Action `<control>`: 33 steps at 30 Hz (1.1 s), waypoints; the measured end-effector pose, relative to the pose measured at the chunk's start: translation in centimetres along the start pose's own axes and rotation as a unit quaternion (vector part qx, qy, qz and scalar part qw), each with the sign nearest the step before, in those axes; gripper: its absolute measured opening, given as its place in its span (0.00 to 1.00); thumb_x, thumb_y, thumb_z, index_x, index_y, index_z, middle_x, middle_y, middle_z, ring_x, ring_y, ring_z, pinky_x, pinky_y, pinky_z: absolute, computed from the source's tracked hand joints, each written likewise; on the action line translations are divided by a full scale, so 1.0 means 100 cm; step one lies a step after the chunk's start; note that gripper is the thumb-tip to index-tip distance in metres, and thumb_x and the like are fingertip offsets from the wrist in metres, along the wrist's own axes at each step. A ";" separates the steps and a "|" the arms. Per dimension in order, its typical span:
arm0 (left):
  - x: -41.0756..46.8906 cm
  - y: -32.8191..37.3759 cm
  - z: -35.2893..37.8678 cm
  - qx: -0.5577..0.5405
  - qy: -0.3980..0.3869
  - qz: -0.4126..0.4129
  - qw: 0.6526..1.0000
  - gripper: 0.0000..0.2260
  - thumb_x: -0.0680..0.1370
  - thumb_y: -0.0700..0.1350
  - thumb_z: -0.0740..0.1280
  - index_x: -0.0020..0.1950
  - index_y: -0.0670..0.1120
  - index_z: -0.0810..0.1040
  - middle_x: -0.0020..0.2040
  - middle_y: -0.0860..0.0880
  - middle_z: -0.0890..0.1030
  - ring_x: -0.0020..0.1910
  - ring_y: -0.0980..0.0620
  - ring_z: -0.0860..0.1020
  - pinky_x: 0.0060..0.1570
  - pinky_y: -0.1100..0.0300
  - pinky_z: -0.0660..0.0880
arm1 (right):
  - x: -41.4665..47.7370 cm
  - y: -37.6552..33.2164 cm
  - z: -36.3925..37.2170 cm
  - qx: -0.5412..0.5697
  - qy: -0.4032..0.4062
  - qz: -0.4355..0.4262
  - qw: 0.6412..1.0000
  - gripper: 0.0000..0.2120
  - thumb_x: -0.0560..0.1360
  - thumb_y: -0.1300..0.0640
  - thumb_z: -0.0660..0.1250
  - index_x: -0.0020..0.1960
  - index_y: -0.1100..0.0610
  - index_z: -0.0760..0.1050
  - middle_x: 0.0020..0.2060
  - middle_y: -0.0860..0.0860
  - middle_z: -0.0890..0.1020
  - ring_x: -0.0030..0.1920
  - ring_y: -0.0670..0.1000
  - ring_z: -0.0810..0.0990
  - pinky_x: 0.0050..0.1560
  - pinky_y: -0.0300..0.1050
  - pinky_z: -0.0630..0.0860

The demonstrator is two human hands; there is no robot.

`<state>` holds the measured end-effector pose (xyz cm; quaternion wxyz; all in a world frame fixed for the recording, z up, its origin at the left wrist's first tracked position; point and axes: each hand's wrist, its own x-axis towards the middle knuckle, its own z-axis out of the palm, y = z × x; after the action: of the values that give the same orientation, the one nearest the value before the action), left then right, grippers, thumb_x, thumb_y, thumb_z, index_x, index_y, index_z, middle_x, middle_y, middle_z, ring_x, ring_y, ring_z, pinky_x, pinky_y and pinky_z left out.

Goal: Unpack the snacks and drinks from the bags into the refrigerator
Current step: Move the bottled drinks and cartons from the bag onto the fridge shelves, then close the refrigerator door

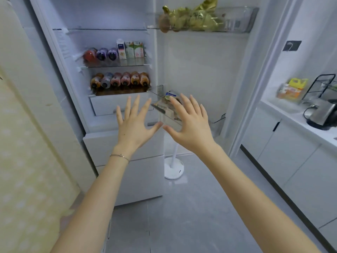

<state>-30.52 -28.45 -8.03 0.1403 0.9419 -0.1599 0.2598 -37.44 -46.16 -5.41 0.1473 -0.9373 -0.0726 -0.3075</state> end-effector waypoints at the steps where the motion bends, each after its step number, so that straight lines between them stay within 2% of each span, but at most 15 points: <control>1: -0.002 0.014 0.001 -0.007 0.000 -0.006 1.000 0.37 0.74 0.72 0.53 0.79 0.58 0.52 0.81 0.49 0.48 0.79 0.47 0.42 0.74 0.39 0.39 | -0.004 0.009 -0.010 0.003 -0.001 -0.005 1.000 0.35 0.75 0.37 0.63 0.78 0.45 0.56 0.78 0.49 0.56 0.78 0.55 0.49 0.76 0.58 0.47; 6: -0.013 0.091 0.011 -0.026 -0.005 -0.004 1.000 0.41 0.69 0.77 0.44 0.79 0.59 0.51 0.81 0.49 0.48 0.79 0.47 0.41 0.74 0.40 0.38 | -0.024 0.059 -0.053 0.001 -0.004 -0.025 1.000 0.35 0.75 0.39 0.63 0.78 0.45 0.54 0.78 0.50 0.54 0.78 0.54 0.46 0.76 0.58 0.46; 8: -0.012 0.115 0.010 -0.032 -0.002 -0.006 0.999 0.42 0.68 0.77 0.43 0.79 0.59 0.51 0.81 0.50 0.48 0.79 0.48 0.41 0.74 0.40 0.38 | -0.031 0.077 -0.067 0.005 0.006 -0.024 1.000 0.35 0.75 0.40 0.64 0.78 0.45 0.55 0.78 0.50 0.55 0.78 0.54 0.46 0.76 0.58 0.46; 10: -0.009 0.137 0.005 -0.036 0.012 -0.005 0.999 0.41 0.70 0.77 0.45 0.79 0.59 0.51 0.81 0.51 0.47 0.79 0.50 0.41 0.74 0.40 0.37 | -0.034 0.095 -0.079 0.025 0.039 -0.025 0.999 0.33 0.75 0.40 0.64 0.77 0.47 0.59 0.78 0.52 0.56 0.78 0.56 0.47 0.76 0.59 0.48; 13: -0.001 0.159 -0.003 -0.034 0.033 0.002 0.999 0.36 0.75 0.72 0.54 0.79 0.58 0.53 0.81 0.50 0.48 0.79 0.51 0.41 0.74 0.40 0.39 | -0.034 0.120 -0.088 0.051 0.101 -0.016 0.994 0.33 0.73 0.41 0.66 0.75 0.48 0.63 0.77 0.53 0.56 0.78 0.57 0.48 0.74 0.61 0.54; 18: 0.009 0.178 -0.014 -0.019 0.040 0.011 0.999 0.34 0.76 0.69 0.56 0.79 0.58 0.53 0.80 0.51 0.49 0.79 0.51 0.42 0.75 0.41 0.38 | -0.027 0.151 -0.096 0.079 0.102 0.036 0.991 0.39 0.73 0.41 0.67 0.78 0.43 0.52 0.79 0.48 0.44 0.78 0.54 0.38 0.74 0.59 0.51; 22: 0.014 0.185 -0.022 -0.028 0.031 0.016 0.999 0.34 0.76 0.69 0.55 0.79 0.59 0.52 0.80 0.51 0.48 0.79 0.52 0.41 0.75 0.41 0.37 | -0.013 0.164 -0.096 0.114 0.087 0.074 0.987 0.42 0.73 0.42 0.68 0.78 0.41 0.46 0.78 0.45 0.38 0.77 0.56 0.37 0.73 0.63 0.52; 29: 0.015 0.187 -0.026 -0.042 0.018 0.017 0.999 0.34 0.76 0.70 0.54 0.79 0.59 0.52 0.80 0.52 0.48 0.79 0.52 0.41 0.75 0.42 0.37 | 0.006 0.171 -0.091 0.204 0.049 0.107 0.972 0.45 0.73 0.43 0.69 0.78 0.40 0.42 0.77 0.44 0.36 0.77 0.60 0.37 0.75 0.63 0.49; 33: 0.016 0.185 -0.027 -0.046 0.024 0.014 0.999 0.34 0.76 0.70 0.54 0.79 0.59 0.52 0.80 0.52 0.49 0.79 0.52 0.42 0.75 0.42 0.39 | 0.007 0.168 -0.084 0.205 0.058 0.102 0.972 0.45 0.72 0.42 0.70 0.78 0.40 0.43 0.78 0.44 0.37 0.77 0.60 0.35 0.74 0.62 0.47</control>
<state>-37.29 -44.74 -1.60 0.1834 0.9258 -0.1815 0.2763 -37.74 -64.68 -2.46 0.3706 -0.8704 -0.0292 -0.3230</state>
